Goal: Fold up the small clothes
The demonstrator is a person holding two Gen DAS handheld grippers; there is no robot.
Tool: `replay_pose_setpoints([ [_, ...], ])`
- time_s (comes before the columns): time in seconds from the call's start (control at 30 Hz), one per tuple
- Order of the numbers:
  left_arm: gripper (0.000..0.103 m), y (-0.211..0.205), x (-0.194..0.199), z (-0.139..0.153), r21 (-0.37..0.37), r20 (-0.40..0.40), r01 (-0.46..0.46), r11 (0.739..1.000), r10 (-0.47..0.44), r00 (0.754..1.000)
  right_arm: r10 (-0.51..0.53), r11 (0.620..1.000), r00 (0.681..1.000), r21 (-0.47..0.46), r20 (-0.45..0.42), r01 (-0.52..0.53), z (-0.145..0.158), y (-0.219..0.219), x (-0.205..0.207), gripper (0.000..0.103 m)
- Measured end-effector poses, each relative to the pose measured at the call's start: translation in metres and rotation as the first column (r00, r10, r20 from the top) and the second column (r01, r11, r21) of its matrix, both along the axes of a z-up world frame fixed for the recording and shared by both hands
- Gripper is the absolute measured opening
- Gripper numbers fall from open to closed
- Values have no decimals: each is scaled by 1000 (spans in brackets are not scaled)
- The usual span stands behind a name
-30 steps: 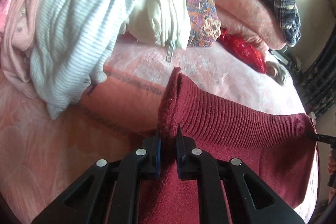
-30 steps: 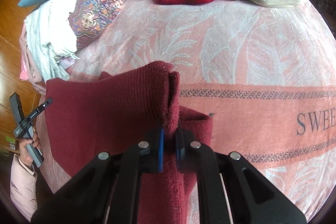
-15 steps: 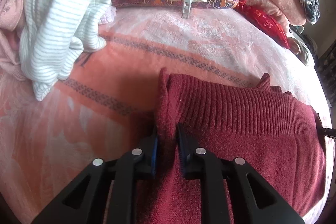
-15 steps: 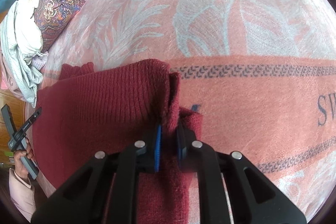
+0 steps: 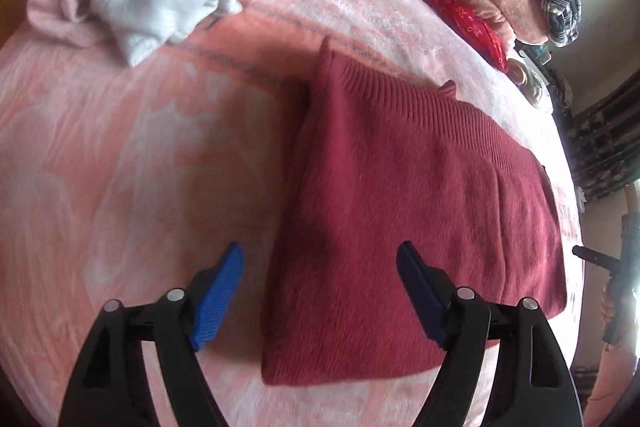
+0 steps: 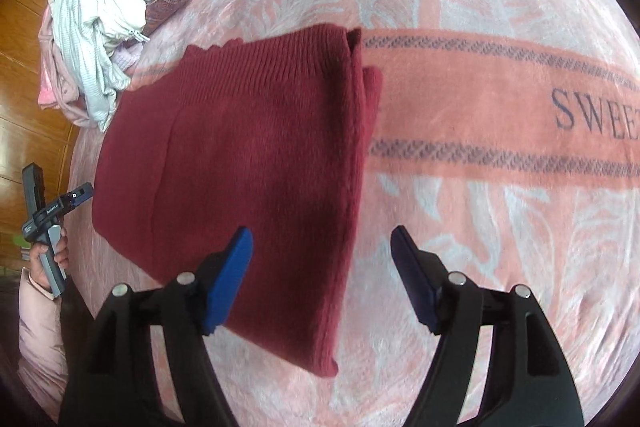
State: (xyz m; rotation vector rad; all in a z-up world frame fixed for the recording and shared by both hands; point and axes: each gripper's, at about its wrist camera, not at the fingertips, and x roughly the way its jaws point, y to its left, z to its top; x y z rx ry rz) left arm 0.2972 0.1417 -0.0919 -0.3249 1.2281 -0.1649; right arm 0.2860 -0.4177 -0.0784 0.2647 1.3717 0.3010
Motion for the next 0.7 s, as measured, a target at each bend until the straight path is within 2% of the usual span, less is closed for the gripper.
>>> replay_pose_setpoints([
  [0.1,79,9,-21,-8,4,-10,-20,1000,20,1000,3,1000,999,21,-40,-3,-13,-1,-22,76],
  [0.23,79,9,-36,-24,-43,-50,-8,999,6,999,10,999,996,44,-88,-6,-31,5,-33,77],
  [0.4,80,1,-33,-43,-113,-86,-25,993,15,996,-9,994,989,105,-145,25,-56,10,-29,79],
  [0.5,80,-6,-30,-44,-127,-81,-12,992,1,997,-13,993,991,113,-135,28,-59,13,-25,81],
  [0.53,77,-10,-29,-43,-146,-85,-3,989,-10,996,-6,994,991,112,-130,21,-59,15,-26,80],
  [0.63,69,-21,-31,-44,-160,-101,29,987,-46,994,27,989,991,145,-129,-8,-59,24,-27,64],
  [0.7,62,-29,-31,-45,-146,-109,50,988,-67,992,35,989,991,149,-132,-15,-60,31,-27,58],
])
